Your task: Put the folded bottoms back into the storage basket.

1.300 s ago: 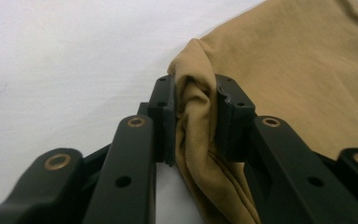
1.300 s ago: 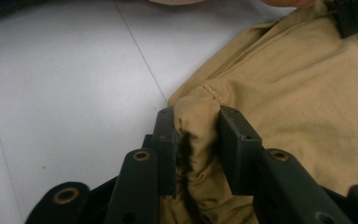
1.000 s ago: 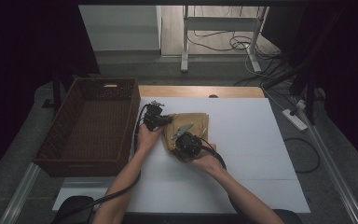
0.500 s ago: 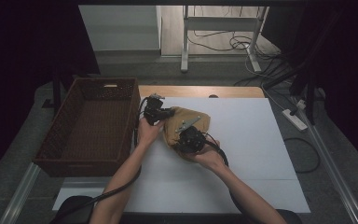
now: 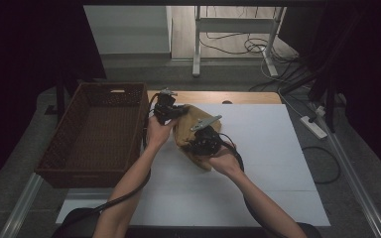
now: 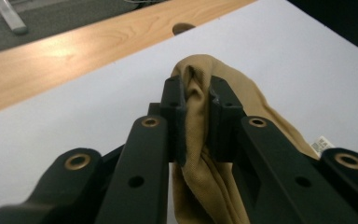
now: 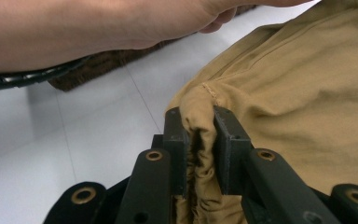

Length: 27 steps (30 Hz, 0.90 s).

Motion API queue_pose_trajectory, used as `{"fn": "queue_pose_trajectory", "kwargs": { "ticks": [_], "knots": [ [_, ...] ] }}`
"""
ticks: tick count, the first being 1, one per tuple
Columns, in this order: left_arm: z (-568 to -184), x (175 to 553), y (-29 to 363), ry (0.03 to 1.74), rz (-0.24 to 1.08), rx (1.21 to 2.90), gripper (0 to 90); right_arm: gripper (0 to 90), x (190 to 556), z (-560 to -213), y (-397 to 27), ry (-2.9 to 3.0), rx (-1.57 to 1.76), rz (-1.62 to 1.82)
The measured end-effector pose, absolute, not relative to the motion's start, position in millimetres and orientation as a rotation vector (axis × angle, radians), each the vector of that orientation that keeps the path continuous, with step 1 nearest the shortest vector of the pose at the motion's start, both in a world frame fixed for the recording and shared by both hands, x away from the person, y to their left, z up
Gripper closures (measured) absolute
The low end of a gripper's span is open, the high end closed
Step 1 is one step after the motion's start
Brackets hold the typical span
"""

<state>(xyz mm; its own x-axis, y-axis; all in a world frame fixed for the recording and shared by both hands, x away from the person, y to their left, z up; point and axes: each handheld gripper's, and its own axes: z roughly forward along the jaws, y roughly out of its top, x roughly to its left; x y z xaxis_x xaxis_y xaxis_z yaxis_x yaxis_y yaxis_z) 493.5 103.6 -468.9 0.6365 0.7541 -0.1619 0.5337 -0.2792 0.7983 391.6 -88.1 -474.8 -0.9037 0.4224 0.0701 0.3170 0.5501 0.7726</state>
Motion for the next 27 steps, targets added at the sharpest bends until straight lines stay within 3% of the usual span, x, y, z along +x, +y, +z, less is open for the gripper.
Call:
{"fn": "queue_pose_trajectory", "kwargs": {
  "ticks": [27],
  "knots": [
    [-402.7, 487.8, 145.5, 0.994, 0.38, 1.902, 79.2, 77.5, 396.6, -426.3, -57.5, 2.581, 0.552, 1.46]
  ]
}}
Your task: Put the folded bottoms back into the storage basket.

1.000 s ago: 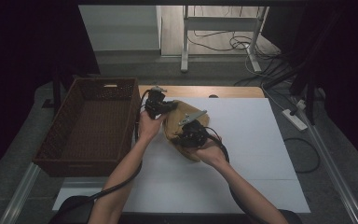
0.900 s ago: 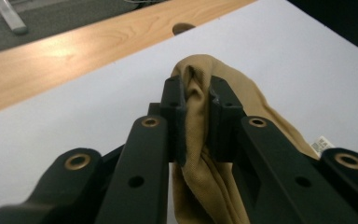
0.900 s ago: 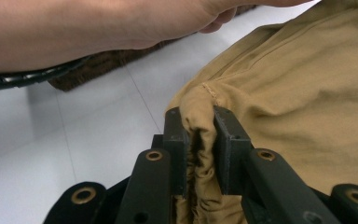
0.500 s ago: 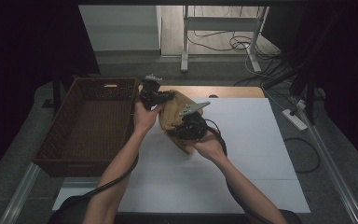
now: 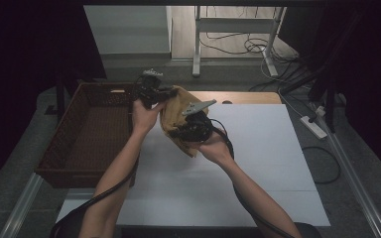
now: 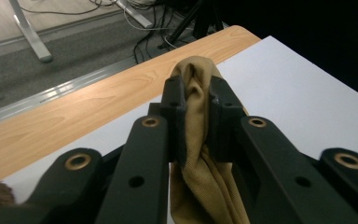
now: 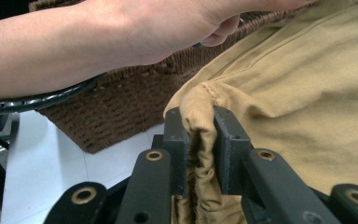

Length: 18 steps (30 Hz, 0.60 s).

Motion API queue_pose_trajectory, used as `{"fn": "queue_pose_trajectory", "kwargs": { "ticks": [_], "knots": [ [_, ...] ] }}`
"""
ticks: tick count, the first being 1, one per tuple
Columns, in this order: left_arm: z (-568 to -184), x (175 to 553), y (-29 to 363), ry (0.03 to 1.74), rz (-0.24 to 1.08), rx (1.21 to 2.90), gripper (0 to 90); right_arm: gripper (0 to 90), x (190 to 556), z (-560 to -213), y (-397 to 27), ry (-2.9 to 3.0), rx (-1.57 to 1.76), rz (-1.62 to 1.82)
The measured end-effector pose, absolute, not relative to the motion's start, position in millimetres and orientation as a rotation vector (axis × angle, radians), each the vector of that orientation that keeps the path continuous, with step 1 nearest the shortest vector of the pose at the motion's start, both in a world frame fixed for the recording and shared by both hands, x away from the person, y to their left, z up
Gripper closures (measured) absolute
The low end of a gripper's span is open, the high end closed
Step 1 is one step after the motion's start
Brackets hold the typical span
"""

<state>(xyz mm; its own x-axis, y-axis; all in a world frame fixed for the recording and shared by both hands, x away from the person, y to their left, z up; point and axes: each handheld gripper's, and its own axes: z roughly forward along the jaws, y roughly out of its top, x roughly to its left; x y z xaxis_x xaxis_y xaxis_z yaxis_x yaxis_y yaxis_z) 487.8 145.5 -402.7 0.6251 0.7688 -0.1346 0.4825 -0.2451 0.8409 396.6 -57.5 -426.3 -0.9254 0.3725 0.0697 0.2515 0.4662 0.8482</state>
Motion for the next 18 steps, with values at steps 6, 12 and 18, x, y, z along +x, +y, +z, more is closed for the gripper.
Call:
{"fn": "queue_pose_trajectory", "kwargs": {
  "ticks": [6, 12, 18],
  "knots": [
    [-393.1, 485.2, 163.5, 1.003, 0.402, 1.897, 79.2, 77.4, 398.3, -418.7, -40.9, 2.586, 0.525, 1.465],
    [-385.3, 481.0, 186.8, 1.03, 0.416, 1.871, 79.2, 77.4, 399.2, -410.3, -20.7, 2.592, 0.486, 1.481],
    [-377.4, 475.1, 212.3, 1.061, 0.448, 1.853, 79.2, 77.4, 399.6, -403.3, 0.9, 2.599, 0.455, 1.507]
  ]
}}
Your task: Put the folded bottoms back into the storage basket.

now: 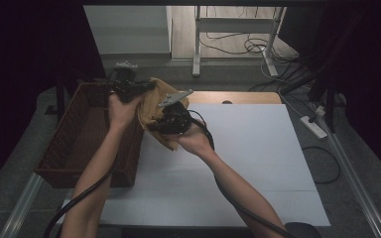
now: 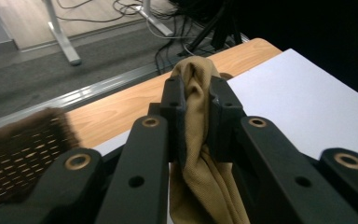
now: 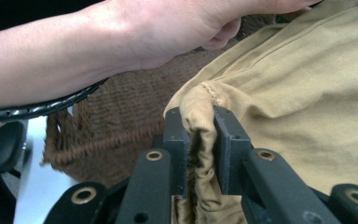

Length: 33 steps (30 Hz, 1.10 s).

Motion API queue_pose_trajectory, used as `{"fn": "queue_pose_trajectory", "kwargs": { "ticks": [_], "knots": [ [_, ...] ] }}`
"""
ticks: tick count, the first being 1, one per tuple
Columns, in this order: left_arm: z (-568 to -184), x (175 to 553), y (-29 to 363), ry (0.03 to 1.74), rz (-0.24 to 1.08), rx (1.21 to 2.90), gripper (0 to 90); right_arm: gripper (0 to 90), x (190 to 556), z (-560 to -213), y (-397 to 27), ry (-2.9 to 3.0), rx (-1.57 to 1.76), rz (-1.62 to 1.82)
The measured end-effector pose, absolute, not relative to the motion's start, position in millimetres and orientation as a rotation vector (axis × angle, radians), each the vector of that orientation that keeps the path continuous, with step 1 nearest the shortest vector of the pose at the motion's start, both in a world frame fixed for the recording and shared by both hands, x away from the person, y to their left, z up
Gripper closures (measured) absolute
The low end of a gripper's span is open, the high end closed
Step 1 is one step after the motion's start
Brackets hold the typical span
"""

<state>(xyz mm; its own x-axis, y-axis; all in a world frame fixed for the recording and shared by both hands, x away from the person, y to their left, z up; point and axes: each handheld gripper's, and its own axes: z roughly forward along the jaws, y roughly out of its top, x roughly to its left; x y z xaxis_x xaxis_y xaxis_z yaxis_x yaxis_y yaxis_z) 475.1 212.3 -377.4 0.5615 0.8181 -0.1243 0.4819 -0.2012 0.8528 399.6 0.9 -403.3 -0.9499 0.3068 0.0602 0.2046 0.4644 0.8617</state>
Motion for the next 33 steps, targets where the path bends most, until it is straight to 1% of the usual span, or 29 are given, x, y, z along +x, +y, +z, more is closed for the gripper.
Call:
{"fn": "queue_pose_trajectory", "kwargs": {
  "ticks": [12, 33],
  "knots": [
    [-367.3, 465.8, 255.0, 1.12, 0.502, 1.81, 79.2, 77.4, 402.0, -392.1, 40.9, 2.613, 0.392, 1.558],
    [-344.8, 448.8, 305.4, 1.182, 0.572, 1.763, 79.2, 77.3, 396.6, -370.1, 93.9, 2.597, 0.327, 1.64]
  ]
}}
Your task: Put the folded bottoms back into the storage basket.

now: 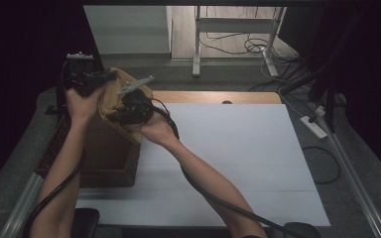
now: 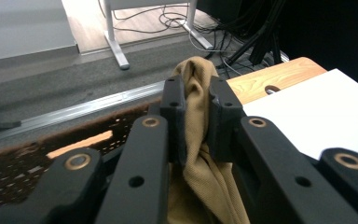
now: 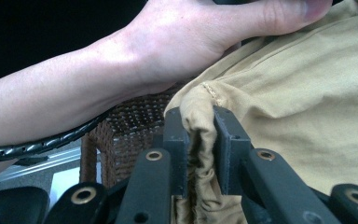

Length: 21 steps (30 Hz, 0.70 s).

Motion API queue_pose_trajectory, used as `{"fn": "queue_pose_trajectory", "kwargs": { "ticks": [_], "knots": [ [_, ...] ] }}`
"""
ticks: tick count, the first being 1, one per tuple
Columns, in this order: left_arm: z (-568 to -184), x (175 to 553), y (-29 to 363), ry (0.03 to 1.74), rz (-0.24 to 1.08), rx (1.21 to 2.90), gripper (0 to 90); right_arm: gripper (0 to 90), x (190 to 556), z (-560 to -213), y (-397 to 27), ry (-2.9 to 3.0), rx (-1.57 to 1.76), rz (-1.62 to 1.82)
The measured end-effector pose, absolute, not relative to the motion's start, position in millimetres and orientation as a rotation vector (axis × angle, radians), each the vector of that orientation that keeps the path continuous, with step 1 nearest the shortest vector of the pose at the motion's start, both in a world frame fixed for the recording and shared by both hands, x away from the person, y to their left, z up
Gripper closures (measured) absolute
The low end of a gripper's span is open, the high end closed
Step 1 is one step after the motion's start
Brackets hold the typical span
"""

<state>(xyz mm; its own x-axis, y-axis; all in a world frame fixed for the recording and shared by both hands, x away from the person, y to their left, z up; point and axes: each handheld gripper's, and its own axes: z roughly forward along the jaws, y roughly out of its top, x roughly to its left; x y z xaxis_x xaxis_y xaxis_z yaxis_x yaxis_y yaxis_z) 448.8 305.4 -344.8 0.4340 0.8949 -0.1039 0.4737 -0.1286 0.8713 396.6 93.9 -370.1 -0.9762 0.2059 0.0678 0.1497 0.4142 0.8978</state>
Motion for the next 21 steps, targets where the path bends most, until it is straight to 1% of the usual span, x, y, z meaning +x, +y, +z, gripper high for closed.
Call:
{"fn": "queue_pose_trajectory", "kwargs": {
  "ticks": [11, 21],
  "knots": [
    [-338.3, 437.5, 334.3, 1.221, 0.605, 1.75, 79.2, 77.3, 390.6, -364.3, 118.5, 2.593, 0.299, 1.654],
    [-355.9, 439.2, 343.9, 1.269, 0.591, 1.784, 79.1, 77.2, 388.9, -375.9, 132.2, 2.62, 0.309, 1.619]
  ]
}}
